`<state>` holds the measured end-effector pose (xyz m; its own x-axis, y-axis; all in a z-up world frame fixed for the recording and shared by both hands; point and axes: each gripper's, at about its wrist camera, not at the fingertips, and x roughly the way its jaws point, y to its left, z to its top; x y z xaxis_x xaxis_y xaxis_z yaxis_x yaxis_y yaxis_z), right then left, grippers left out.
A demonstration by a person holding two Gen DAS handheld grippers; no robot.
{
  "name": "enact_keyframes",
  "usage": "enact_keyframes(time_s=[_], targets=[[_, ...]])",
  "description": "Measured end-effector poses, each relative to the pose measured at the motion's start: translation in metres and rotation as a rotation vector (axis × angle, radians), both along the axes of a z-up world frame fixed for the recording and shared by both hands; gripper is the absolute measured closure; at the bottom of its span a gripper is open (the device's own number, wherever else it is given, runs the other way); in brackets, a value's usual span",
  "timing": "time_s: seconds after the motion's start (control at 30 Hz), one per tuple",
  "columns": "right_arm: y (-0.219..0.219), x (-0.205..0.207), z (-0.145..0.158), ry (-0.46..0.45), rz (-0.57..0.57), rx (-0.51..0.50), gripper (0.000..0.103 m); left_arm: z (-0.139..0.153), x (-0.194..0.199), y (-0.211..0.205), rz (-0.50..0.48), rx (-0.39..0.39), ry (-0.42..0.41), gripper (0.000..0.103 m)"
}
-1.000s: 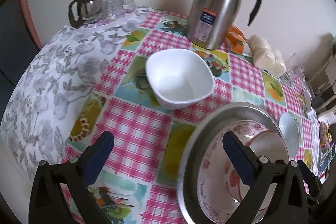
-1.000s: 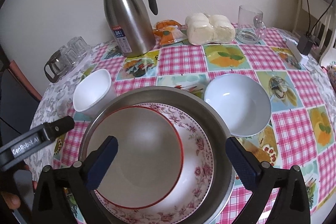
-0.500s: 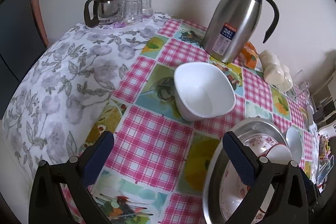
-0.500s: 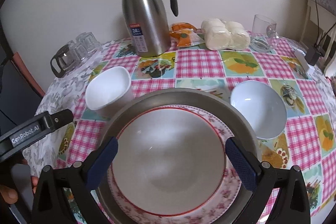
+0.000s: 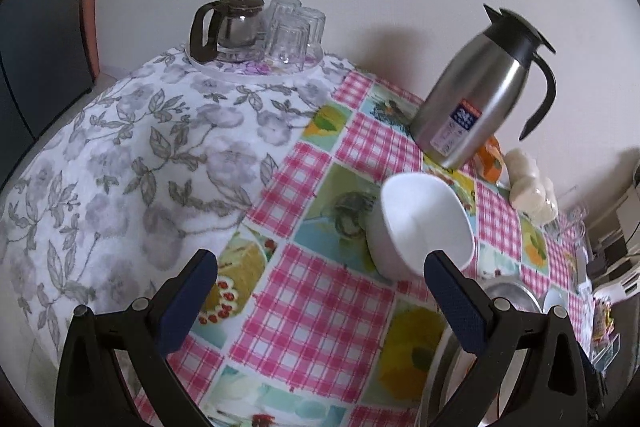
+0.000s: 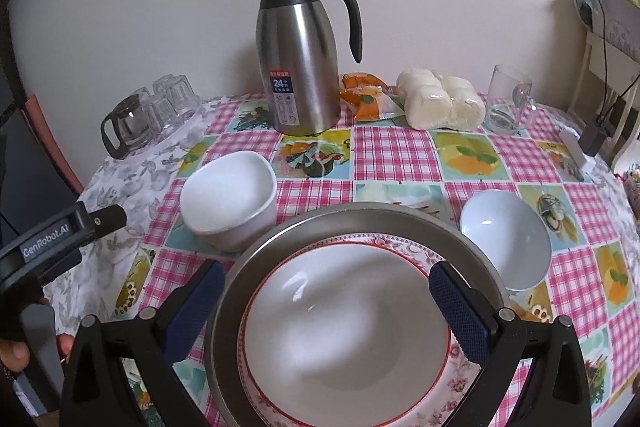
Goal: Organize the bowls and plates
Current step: 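Withdraw both grippers up and away from the stacked dishes, then move both grippers to the white bowl beside the jug and close on its rim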
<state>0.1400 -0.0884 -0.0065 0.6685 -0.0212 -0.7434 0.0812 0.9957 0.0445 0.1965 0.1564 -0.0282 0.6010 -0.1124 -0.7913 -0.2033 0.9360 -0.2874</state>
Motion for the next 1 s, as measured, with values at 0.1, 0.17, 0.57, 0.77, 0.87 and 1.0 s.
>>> enact_keyframes(time_s=[0.1,0.17,0.57,0.77,0.87,1.0], targets=[[0.006,0.003,0.001,0.004,0.017,-0.004,0.000,0.000,0.004,0.005,0.013,-0.024,-0.031,0.000],[0.009,0.007,0.001,0.012,0.032,0.004,0.000,0.000,0.007,0.006,0.011,-0.046,-0.054,0.000],[0.020,0.071,0.009,0.139,0.042,0.009,0.000,-0.013,0.037,-0.001,-0.067,-0.125,-0.059,0.000],[0.013,0.110,0.002,0.247,0.034,0.057,0.000,-0.022,0.047,-0.010,-0.089,-0.056,-0.028,0.000],[0.015,0.123,-0.003,0.272,0.029,0.025,0.000,-0.028,0.052,-0.009,-0.057,-0.089,-0.011,0.000],[0.019,0.136,-0.013,0.317,0.039,-0.029,0.009,-0.040,0.061,-0.011,-0.060,-0.143,0.013,0.000]])
